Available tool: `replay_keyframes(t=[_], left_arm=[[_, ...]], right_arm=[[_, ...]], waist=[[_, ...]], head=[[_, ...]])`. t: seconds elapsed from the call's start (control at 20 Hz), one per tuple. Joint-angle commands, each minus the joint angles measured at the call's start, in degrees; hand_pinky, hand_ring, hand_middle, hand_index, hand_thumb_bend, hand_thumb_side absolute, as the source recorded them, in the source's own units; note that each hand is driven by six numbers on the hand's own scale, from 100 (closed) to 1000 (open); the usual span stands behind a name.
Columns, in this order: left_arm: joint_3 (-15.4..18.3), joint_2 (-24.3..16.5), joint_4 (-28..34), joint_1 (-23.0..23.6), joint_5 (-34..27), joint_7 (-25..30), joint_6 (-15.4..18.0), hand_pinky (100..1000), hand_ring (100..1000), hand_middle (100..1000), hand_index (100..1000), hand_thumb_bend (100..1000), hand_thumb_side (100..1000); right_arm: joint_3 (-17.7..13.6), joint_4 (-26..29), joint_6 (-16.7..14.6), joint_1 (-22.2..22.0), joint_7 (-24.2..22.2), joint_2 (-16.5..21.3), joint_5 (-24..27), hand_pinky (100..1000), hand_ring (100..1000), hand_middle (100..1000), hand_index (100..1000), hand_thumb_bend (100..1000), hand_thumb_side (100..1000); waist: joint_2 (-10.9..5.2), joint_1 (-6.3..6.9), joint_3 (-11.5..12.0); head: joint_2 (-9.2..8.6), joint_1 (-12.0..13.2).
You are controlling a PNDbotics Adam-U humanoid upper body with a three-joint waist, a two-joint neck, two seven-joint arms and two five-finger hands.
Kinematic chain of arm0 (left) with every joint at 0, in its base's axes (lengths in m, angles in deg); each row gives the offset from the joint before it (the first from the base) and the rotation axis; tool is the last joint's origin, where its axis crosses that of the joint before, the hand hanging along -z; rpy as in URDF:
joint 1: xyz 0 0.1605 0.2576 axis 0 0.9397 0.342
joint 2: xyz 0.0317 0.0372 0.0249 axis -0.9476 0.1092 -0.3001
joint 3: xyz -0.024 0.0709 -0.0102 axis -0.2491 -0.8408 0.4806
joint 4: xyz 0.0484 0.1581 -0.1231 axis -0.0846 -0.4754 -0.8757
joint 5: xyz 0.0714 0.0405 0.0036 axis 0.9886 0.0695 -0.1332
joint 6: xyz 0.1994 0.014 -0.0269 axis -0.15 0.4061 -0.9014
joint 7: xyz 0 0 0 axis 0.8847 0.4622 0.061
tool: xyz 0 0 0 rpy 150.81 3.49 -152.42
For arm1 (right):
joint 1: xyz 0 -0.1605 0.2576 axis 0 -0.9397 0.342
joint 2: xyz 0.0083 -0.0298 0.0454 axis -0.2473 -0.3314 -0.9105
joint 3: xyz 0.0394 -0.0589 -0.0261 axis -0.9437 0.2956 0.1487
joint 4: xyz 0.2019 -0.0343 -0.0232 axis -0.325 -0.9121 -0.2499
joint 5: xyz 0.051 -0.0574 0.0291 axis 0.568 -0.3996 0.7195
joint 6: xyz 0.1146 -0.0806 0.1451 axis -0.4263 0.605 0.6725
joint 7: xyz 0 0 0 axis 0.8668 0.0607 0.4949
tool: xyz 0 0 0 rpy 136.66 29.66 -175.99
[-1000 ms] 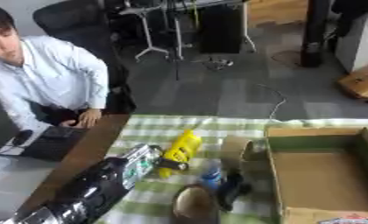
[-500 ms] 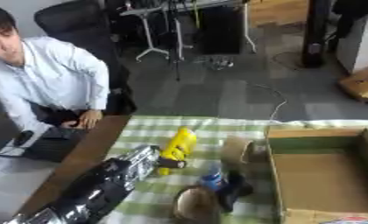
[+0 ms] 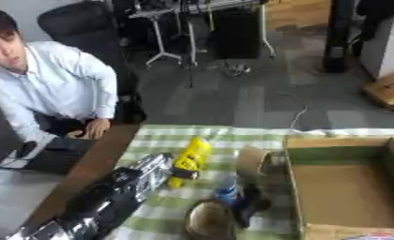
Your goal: Pick up objects on the table and place them in the box.
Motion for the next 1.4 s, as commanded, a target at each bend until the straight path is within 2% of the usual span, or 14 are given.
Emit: replay_keyframes(t=[0.05, 0.2, 0.5, 0.85, 0.9, 1.4], left_arm=[[0.45, -1.49, 0.46, -1.46, 0.97, 3.23, -2.88, 647, 580, 422, 542, 100, 892], [0.45, -1.59, 0.81, -1.63, 1.54, 3.67, -3.09, 634, 549, 374, 505, 100, 833], [0.47, -1.99, 1.75, -1.82, 2.86, 4.88, -3.1, 631, 526, 344, 492, 100, 760], [0.88, -3.36, 5.8, -1.51, 3.01, 6.57, -3.85, 625, 508, 320, 482, 100, 730], [0.89, -3.56, 6.45, -1.43, 2.96, 6.8, -4.11, 597, 486, 311, 479, 100, 725], [1.96, -6.28, 14.27, -1.13, 2.17, 7.8, -8.18, 587, 476, 304, 470, 100, 726]], right_arm=[[-0.23, 0.89, -6.24, 0.1, 6.68, 1.16, -0.2, 862, 969, 873, 900, 100, 1000], [-0.21, 0.89, -6.17, 0.09, 6.71, 1.23, -0.17, 863, 969, 873, 899, 100, 1000], [-0.22, 0.89, -6.21, 0.13, 6.73, 1.47, 0.01, 867, 970, 873, 897, 100, 1000], [-0.3, 0.89, -6.08, 0.16, 6.83, 1.46, 0.08, 874, 972, 874, 895, 100, 1000], [-0.31, 0.89, -6.05, 0.16, 6.86, 1.45, 0.09, 874, 972, 874, 895, 100, 1000], [-0.52, 0.89, -6.09, 0.0, 7.27, 1.66, 0.22, 876, 972, 873, 890, 100, 1000]], waist=[[-1.02, -0.32, 0.08], [-1.11, -0.28, 0.18], [-1.21, -0.25, 0.38], [-1.15, -0.25, 0.37], [-1.15, -0.26, 0.38], [-1.39, -0.37, 0.53]], head=[[0.04, 0.09], [0.18, -0.02], [0.29, -0.2], [0.23, -0.37], [0.19, -0.36], [0.32, -0.49]])
